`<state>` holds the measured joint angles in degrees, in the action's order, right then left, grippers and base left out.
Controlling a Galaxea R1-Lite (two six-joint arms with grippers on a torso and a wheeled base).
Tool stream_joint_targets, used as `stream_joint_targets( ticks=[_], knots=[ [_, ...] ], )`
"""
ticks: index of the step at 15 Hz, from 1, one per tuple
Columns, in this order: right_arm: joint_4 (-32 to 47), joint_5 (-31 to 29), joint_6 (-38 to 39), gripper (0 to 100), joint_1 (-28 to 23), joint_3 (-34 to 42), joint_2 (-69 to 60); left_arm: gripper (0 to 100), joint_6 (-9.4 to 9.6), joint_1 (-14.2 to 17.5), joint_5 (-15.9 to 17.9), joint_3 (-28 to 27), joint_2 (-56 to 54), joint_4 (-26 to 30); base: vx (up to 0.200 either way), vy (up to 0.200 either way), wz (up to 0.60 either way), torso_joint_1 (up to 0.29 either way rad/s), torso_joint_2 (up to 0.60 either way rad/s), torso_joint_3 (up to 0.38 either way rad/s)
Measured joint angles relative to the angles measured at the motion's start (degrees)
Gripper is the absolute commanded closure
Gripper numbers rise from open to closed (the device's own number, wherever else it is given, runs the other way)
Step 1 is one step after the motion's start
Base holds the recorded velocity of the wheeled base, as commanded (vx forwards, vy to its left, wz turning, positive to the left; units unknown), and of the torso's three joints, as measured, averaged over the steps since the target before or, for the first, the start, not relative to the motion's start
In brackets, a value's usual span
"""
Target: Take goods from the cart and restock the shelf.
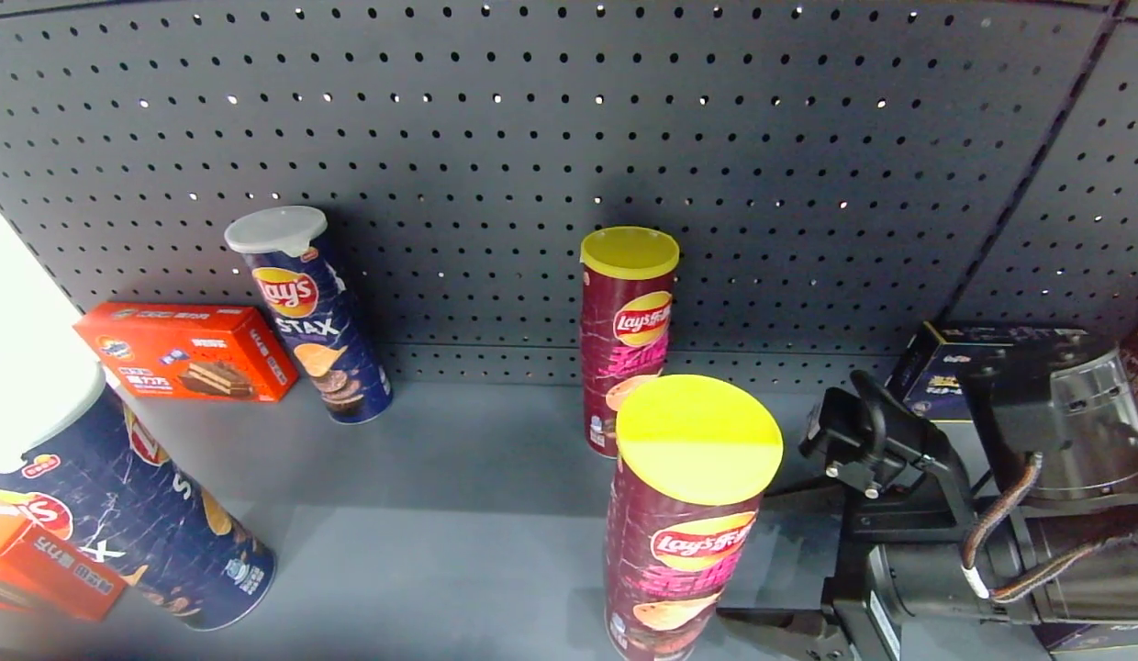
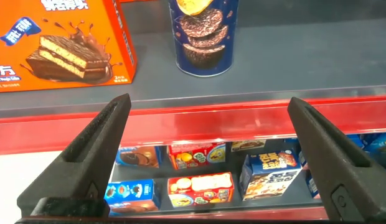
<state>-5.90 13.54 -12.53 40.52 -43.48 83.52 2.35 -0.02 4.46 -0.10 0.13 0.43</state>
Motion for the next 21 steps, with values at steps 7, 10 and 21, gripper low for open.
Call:
stream_joint_targets(
  ticks=[7,10,21],
  knots=[
    [-0.17,-0.22,0.0,0,0.6,0.22,0.83,0,0.0,0.0,0.0,0.0,0.02,0.01,0.0,0.0,0.0,0.0,0.0,0.0],
    [-0.17,-0.22,-0.02,0,-0.3,-0.48,1.02,0,0.0,0.0,0.02,0.0,0.02,0.01,0.0,0.0,0.0,0.0,0.0,0.0],
    [-0.23,-0.22,0.0,0,0.6,-2.11,3.5,0,-0.01,-0.05,0.0,0.0,0.02,0.01,0.0,0.0,0.0,0.0,0.0,0.0]
  ],
)
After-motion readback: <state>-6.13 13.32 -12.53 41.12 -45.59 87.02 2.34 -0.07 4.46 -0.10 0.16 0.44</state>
